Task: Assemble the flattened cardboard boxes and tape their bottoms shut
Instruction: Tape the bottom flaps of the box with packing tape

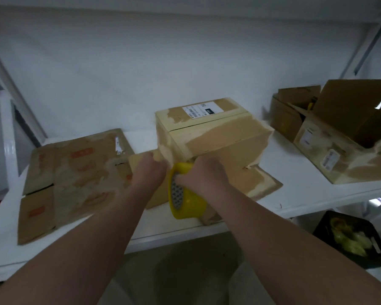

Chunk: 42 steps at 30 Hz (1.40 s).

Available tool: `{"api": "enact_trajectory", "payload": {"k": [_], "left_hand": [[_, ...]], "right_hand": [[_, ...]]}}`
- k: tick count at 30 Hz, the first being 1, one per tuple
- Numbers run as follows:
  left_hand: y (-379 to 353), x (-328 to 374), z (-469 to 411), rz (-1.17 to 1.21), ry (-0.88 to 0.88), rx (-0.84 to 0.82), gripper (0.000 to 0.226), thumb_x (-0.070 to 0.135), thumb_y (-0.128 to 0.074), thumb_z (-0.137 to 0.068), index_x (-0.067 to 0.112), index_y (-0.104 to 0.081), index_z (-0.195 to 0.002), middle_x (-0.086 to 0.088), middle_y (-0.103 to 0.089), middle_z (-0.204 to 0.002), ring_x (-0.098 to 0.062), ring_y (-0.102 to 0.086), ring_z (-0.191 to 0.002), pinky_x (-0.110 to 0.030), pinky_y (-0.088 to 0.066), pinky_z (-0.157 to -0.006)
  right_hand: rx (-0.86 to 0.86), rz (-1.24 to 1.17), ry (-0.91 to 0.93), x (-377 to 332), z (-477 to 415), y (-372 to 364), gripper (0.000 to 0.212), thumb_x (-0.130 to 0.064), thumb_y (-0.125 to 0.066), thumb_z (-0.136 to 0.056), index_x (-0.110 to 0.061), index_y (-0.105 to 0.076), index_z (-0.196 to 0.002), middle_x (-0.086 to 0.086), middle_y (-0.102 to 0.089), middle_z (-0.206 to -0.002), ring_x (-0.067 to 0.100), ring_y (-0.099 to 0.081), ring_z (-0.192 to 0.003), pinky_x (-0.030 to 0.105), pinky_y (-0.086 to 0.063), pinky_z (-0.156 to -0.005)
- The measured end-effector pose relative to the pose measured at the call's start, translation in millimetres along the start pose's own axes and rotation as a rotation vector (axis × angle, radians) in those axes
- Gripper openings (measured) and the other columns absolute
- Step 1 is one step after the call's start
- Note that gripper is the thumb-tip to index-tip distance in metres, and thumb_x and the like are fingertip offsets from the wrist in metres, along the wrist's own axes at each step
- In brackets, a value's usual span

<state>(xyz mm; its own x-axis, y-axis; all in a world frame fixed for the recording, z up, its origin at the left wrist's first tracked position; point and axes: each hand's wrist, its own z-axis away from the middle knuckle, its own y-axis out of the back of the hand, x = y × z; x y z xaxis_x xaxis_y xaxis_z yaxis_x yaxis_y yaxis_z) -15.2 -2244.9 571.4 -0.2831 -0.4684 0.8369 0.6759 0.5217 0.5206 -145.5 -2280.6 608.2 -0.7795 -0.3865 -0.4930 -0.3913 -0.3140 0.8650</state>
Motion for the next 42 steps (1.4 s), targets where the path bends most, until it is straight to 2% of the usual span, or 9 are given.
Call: {"api": "enact_trajectory", "payload": {"k": [4,9,13,17,23,26,30,39,42], "left_hand": [[7.3,6.1,13.6,0.280,0.237,-0.435,0.042,0.056,-0.052,-0.088,0.018,-0.063,-0.104,-0.010,-0.068,-0.092,-0.028,-0.064,-0.088,-0.040,-0.049,-0.087],[16.9,11.1,4.7,0.465,0.245,-0.422,0.030,0.022,-0.057,-0.090,0.000,-0.061,-0.110,-0.015,-0.066,-0.088,-0.028,-0.062,-0.080,-0.041,-0.051,-0.083],[25.0,12.6,3.4,0.449,0.213,-0.465,0.013,0.016,-0.055,-0.091,0.012,-0.061,-0.101,-0.011,-0.067,-0.080,-0.022,-0.066,-0.060,-0.032,-0.055,-0.061],[34.3,11.4,-4.7,0.410,0.194,-0.513,0.036,0.012,-0.058,-0.090,0.019,-0.055,-0.126,-0.013,-0.066,-0.091,-0.020,-0.070,-0.056,-0.030,-0.056,-0.049],[46.0,16.4,-12.6,0.237,0.159,-0.614,0.040,0.012,-0.059,-0.089,0.021,-0.055,-0.128,-0.009,-0.066,-0.093,-0.015,-0.070,-0.056,-0.026,-0.054,-0.048],[38.9,20.0,-11.6,0.251,0.148,-0.554,0.025,0.012,-0.059,-0.089,0.016,-0.061,-0.114,-0.008,-0.068,-0.087,-0.014,-0.070,-0.058,-0.026,-0.056,-0.052],[13.0,13.3,-5.2,0.405,0.260,-0.435,0.029,0.019,-0.065,-0.084,0.009,-0.063,-0.111,-0.019,-0.069,-0.108,-0.035,-0.066,-0.099,-0.045,-0.054,-0.089],[-3.5,10.2,-5.9,0.583,0.302,-0.357,0.043,0.025,-0.066,-0.084,0.012,-0.054,-0.123,-0.015,-0.066,-0.104,-0.030,-0.066,-0.086,-0.038,-0.056,-0.072],[7.8,12.7,-8.2,0.547,0.299,-0.364,0.025,0.022,-0.063,-0.087,0.015,-0.057,-0.111,-0.012,-0.065,-0.098,-0.028,-0.064,-0.079,-0.035,-0.054,-0.066]], "right_hand": [[-0.047,-0.067,0.013,-13.7,-10.6,2.0,0.051,-0.051,-0.074,-0.071,-0.007,-0.058,-0.092,-0.001,-0.049,-0.074,0.018,-0.050,-0.073,0.027,-0.035,-0.053],[-0.358,-0.477,-0.013,-3.7,-15.4,8.7,0.046,-0.040,-0.083,-0.069,-0.006,-0.069,-0.097,0.006,-0.071,-0.086,0.015,-0.069,-0.077,0.028,-0.058,-0.066],[-0.128,-0.450,-0.025,10.8,-28.2,25.3,0.015,-0.014,-0.068,-0.085,-0.013,-0.071,-0.099,0.004,-0.069,-0.089,0.017,-0.069,-0.071,0.032,-0.059,-0.073],[0.234,-0.323,0.143,16.3,-47.5,29.7,0.032,-0.002,-0.047,-0.093,-0.020,-0.073,-0.095,0.000,-0.063,-0.110,0.019,-0.064,-0.089,0.027,-0.051,-0.082],[0.204,0.037,0.408,23.2,-74.6,17.3,0.031,-0.022,-0.054,-0.094,-0.023,-0.063,-0.123,-0.001,-0.047,-0.124,0.015,-0.049,-0.109,0.023,-0.037,-0.086],[0.007,0.066,0.416,27.1,-88.9,13.6,0.046,-0.022,-0.058,-0.090,-0.023,-0.051,-0.136,0.000,-0.038,-0.133,0.019,-0.045,-0.117,0.025,-0.036,-0.090],[-0.192,0.143,0.380,32.6,-105.3,22.2,0.068,-0.020,-0.066,-0.080,-0.029,-0.042,-0.143,-0.003,-0.030,-0.139,0.017,-0.039,-0.123,0.028,-0.036,-0.093],[0.158,0.356,0.521,33.3,-108.0,3.6,0.054,-0.038,-0.064,-0.086,-0.032,-0.048,-0.137,-0.005,-0.041,-0.133,0.018,-0.049,-0.111,0.027,-0.039,-0.081],[0.159,0.335,0.483,26.5,-110.6,4.5,0.056,-0.040,-0.066,-0.084,-0.030,-0.049,-0.137,-0.003,-0.042,-0.132,0.020,-0.050,-0.111,0.028,-0.040,-0.082]]}}
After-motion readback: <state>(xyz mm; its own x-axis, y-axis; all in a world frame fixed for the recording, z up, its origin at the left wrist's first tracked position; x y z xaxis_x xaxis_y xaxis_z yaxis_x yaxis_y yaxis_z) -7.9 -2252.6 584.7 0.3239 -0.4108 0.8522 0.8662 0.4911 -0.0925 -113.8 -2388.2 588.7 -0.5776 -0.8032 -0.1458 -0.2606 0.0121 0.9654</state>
